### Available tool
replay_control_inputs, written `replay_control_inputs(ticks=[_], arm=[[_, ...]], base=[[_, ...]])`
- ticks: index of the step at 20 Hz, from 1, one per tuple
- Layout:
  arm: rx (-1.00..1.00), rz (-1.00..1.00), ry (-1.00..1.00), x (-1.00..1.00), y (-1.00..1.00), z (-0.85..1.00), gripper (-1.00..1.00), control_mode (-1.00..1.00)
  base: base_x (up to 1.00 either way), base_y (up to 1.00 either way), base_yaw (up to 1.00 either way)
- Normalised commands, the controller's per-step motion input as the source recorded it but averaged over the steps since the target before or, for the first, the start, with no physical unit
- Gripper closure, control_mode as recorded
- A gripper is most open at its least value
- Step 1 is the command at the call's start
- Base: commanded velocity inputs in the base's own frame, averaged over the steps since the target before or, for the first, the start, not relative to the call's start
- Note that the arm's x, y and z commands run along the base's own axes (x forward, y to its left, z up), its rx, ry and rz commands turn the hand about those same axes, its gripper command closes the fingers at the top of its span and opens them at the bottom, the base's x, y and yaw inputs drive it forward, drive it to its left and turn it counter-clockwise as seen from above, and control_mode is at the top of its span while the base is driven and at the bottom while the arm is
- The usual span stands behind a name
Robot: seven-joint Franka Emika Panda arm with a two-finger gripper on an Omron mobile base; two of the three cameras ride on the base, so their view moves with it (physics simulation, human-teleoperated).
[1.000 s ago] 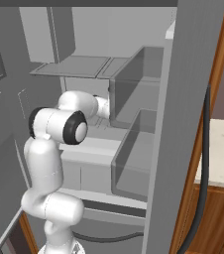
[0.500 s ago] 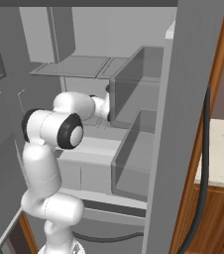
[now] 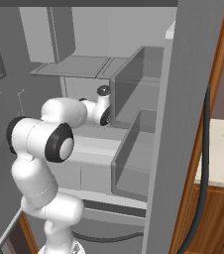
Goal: Gather the eggplant and avocado from the fridge and place them on a tray on the dining counter. Then gather the steaks from the fridge and place them on the other tray.
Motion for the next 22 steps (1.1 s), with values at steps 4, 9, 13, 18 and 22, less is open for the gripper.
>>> replay_control_inputs(ticks=[4,9,13,18,22], arm=[[0.0,0.0,-0.15,-0.74,0.05,0.14,1.0,-1.0],[0.0,0.0,-0.05,-1.0,0.05,0.39,1.0,-1.0],[0.0,0.0,0.01,-0.94,0.25,0.61,1.0,-1.0],[0.0,0.02,0.07,-0.81,0.38,0.49,1.0,-1.0],[0.0,0.0,0.1,-0.71,0.23,0.57,1.0,-1.0]], base=[[0.0,0.0,0.0],[0.0,0.0,0.0],[0.0,0.0,0.0],[0.0,0.0,0.0],[0.0,0.0,0.0]])
